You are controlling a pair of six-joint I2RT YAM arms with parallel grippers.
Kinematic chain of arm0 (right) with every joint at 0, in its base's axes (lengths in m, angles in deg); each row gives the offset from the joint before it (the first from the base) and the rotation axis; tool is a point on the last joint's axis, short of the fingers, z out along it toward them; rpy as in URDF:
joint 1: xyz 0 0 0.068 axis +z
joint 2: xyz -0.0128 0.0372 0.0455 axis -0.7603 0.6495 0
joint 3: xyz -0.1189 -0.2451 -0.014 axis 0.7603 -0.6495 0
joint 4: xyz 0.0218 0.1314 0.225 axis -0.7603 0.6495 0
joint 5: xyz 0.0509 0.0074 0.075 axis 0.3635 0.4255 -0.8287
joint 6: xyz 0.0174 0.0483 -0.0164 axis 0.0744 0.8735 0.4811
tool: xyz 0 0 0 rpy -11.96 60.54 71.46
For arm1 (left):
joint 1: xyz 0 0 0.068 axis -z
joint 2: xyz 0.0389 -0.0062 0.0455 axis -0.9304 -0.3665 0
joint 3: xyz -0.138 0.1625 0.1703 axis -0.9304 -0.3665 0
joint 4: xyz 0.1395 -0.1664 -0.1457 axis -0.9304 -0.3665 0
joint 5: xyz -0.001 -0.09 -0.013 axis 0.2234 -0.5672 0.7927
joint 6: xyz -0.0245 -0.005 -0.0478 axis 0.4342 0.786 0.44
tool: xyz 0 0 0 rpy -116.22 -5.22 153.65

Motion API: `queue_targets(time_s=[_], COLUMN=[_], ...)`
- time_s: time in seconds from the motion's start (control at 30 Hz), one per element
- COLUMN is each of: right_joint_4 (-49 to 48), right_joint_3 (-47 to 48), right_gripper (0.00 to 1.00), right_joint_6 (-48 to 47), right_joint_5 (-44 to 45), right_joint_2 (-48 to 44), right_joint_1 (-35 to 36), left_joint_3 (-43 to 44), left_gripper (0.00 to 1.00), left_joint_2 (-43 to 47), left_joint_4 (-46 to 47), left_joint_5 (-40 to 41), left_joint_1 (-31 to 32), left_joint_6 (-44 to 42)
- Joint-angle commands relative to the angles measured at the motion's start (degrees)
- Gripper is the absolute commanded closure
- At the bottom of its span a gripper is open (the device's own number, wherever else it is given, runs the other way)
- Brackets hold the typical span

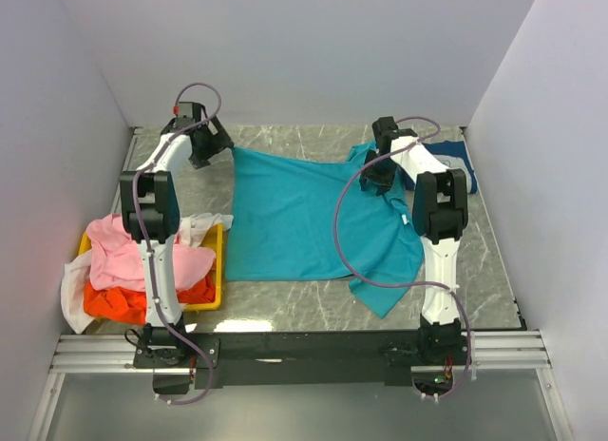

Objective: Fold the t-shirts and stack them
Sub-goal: Flatten the tshirt out

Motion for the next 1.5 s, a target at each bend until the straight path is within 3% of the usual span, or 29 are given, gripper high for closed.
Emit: queue_targets(time_s=[0.0,0.43,0.6,0.83,1.0,1.1,1.27,1.47], right_joint_4=[5.3,8.1,7.7,5.3,5.5,5.8,2.5,-0.6], right_joint_3=[2.1,5.5,5.4,5.6,5.8,2.6,-11.9,-24.8], right_gripper=[0.44,0.44,0.44,0.32,0.27,0.26,0.27,0.27], right_joint_6=[0.1,0.8,0.5,-2.2,-3.3,-3.7,-4.2,-5.2], right_joint_5=[3.2,4.5,3.9,-1.2,-2.8,-1.8,-0.4,3.2], right_joint_2=[2.3,4.4,4.2,0.9,-4.8,-9.7,-20.8,-28.5], right_joint_1=[0.3,0.2,0.2,0.1,0.0,-0.6,-3.7,-6.9], left_joint_3=[4.8,7.9,8.5,-1.4,-12.2,-16.5,-24.4,-25.8], left_gripper=[0.01,0.01,0.01,0.01,0.01,0.01,0.01,0.01], left_joint_2=[-1.1,-2.5,-2.1,9.2,16.4,18.3,20.9,19.1], left_joint_4=[0.4,1.1,0.6,0.9,1.9,1.6,3.4,3.2], left_joint_5=[-2.0,-5.5,-6.3,-6.9,-9.0,-11.2,-10.2,-8.7], left_joint_1=[-1.6,-8.1,-7.9,-2.3,6.7,9.8,13.1,16.3], left_joint_6=[-1.6,-0.1,-0.8,-1.9,1.0,3.9,6.0,5.5])
